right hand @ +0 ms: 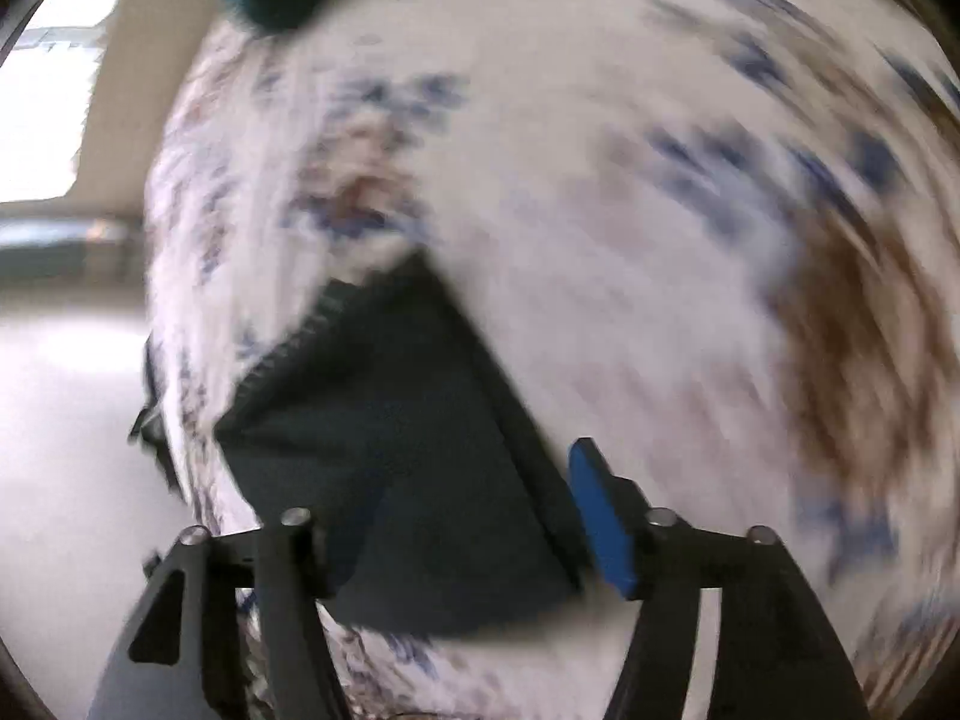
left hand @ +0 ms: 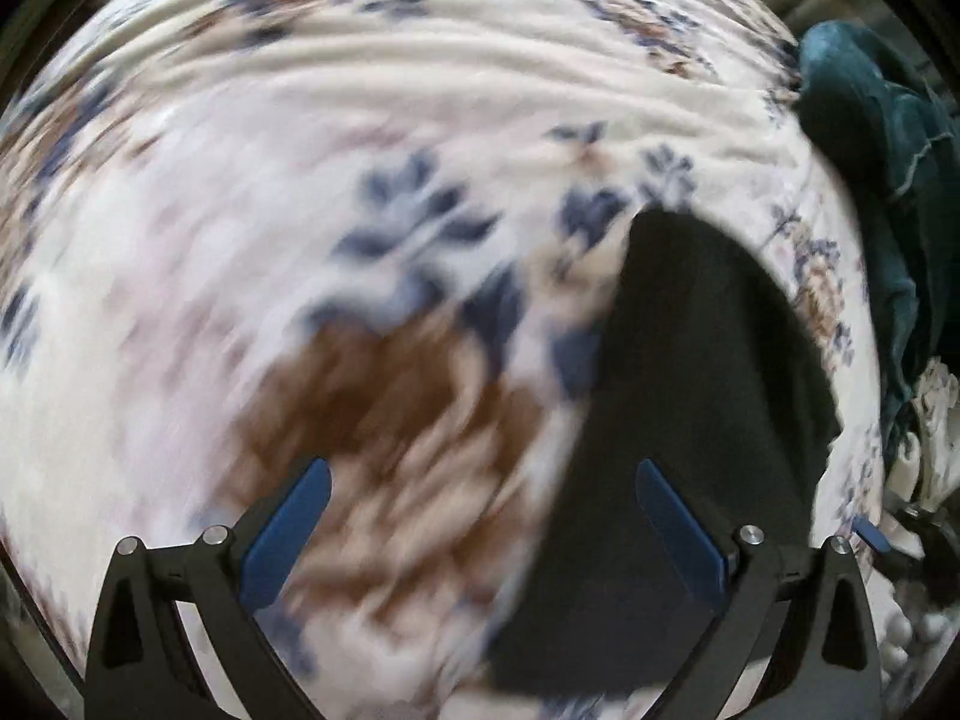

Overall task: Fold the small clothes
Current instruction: 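Release the sweater and regrasp its folded end with both grippers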

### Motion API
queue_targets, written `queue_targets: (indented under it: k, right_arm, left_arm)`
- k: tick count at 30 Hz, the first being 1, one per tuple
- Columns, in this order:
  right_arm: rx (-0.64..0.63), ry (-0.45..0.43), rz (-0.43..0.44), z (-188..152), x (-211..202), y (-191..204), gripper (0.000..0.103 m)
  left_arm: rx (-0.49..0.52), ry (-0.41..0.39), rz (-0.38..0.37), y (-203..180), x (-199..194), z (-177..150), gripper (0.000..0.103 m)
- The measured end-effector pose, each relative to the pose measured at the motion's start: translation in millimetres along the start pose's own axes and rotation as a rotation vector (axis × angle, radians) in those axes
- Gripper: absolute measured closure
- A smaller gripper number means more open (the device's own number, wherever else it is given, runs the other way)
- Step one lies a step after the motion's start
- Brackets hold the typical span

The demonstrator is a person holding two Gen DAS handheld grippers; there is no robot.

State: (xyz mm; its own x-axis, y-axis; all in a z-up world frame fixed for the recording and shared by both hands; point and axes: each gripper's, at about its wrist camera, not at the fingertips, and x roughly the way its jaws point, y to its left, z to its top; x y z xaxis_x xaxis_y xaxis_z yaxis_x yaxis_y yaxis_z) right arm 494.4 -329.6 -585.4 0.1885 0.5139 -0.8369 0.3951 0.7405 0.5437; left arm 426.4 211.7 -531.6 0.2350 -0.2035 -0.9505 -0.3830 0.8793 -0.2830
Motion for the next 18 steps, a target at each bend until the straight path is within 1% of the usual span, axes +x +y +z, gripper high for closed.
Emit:
queue_targets:
  k: [1,2,3,5,6,7,8,9,10,13,15,17,18]
  right_arm:
    - [-0.062,0.032,-0.002,13,14,10,0.036]
    - [-0.119,0.056,-0.021,31,35,20,0.036]
    - [-0.157,0.071,-0.021,43,52,26,0.036]
    - [-0.189,0.126,-0.021,62,89,29,0.036]
    - [-0.193,0.145,-0.002,70,100,29,0.036]
    - [-0.202,0.165,0.037,74,111,30,0.038]
    - [-0.223,0.147,0.055,77,118,34,0.059]
    - [-0.240,0.122,0.058,77,120,37,0.091]
    - [-0.250,0.110,0.061,78,119,42,0.091]
    - [-0.263,0.004,0.061,83,101,58,0.092]
    - [-0.276,-0.049,0.053,90,91,70,0.092]
    - [-0.294,-0.075,0.037,97,89,79,0.092]
    - [-0.306,-0.070,0.028,101,90,81,0.092]
  left_arm:
    - [0.007,0.007,-0.015,-5,7,10,0.000]
    - [0.011,0.012,-0.031,-14,12,15,0.000]
    - [0.018,0.020,-0.063,-20,21,26,0.000]
    - [0.041,0.039,-0.085,-30,32,35,0.000]
    - [0.050,0.037,-0.097,-31,32,33,0.000]
    - [0.053,0.014,-0.098,-32,32,34,0.000]
    - [0.062,-0.016,-0.129,-33,28,33,0.005]
    - [0.067,-0.047,-0.169,-35,22,31,0.043]
    - [0.071,-0.052,-0.199,-37,12,22,0.084]
    - [0.053,-0.055,-0.211,-38,10,26,0.085]
    - [0.015,-0.036,-0.231,-33,12,29,0.085]
    - [-0.001,-0.022,-0.232,-29,18,34,0.084]
    - [-0.008,-0.006,-0.236,-28,22,36,0.080]
